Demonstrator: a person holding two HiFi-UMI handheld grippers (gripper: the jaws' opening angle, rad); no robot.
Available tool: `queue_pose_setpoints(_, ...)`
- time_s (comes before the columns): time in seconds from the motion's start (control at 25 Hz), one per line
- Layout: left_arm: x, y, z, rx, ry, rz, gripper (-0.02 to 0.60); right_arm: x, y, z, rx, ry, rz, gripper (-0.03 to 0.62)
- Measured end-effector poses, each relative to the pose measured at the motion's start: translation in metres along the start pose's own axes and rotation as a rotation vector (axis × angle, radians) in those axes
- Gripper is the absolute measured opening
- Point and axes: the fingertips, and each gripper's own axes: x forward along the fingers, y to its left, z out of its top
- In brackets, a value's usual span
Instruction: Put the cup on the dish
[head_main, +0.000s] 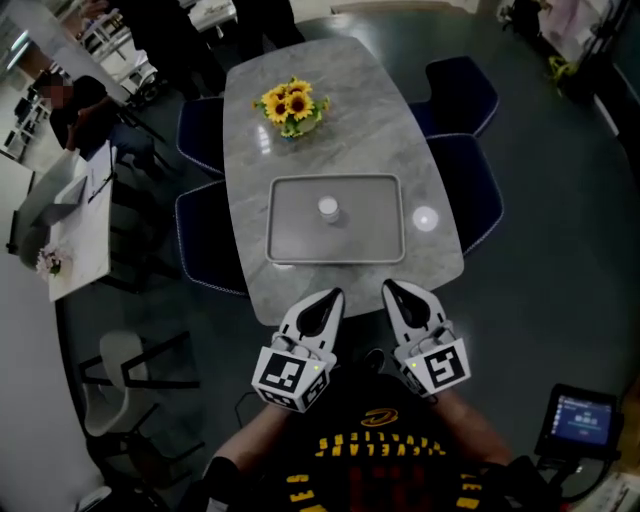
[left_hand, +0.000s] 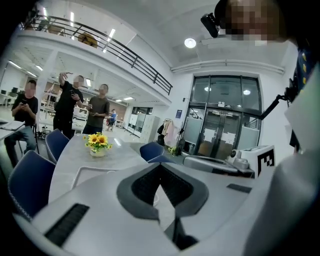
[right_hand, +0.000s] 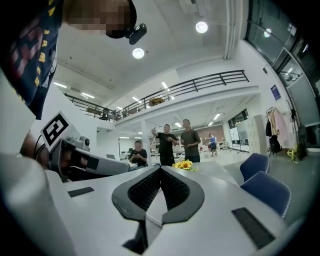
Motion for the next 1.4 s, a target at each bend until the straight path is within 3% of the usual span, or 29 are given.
queue_pose_setpoints(0.24,-0.037,-0.032,0.005,0.062,-0.036,0.032,0.002,-0.032,0.023,-0.003,0.004,0.011,0.022,0.008)
queue_pose_setpoints(0.44,-0.052,-0.038,0.01,0.052,-0.045,0.049,0.002,-0.03,0.034,0.008,-0.025,-0.021,0.039,0.008)
queue_pose_setpoints(0.6,-0.05,-0.031,0.013,0.079,-0.041,0.044,0.002,-0.023,0.038,0.021,-0.065,-0.053,0.047,0.008)
queue_pose_setpoints(0.84,-0.052,-0.017,0.049,0.148,-0.092,0.046,0.002,-0.003,0.041,0.049,-0.096,-0.076,0.044,0.008)
queue_pose_setpoints(1.2,-0.084,0.028,0.087,0.177,-0.177,-0.001,0.002,0.018,0.059,0.081,-0.173,-0.111,-0.057,0.008)
queue_pose_setpoints(1.4,-0.096,0.04,0.082,0.173,-0.177,-0.027,0.002,0.02,0.065,0.091,-0.196,-0.111,-0.089,0.008)
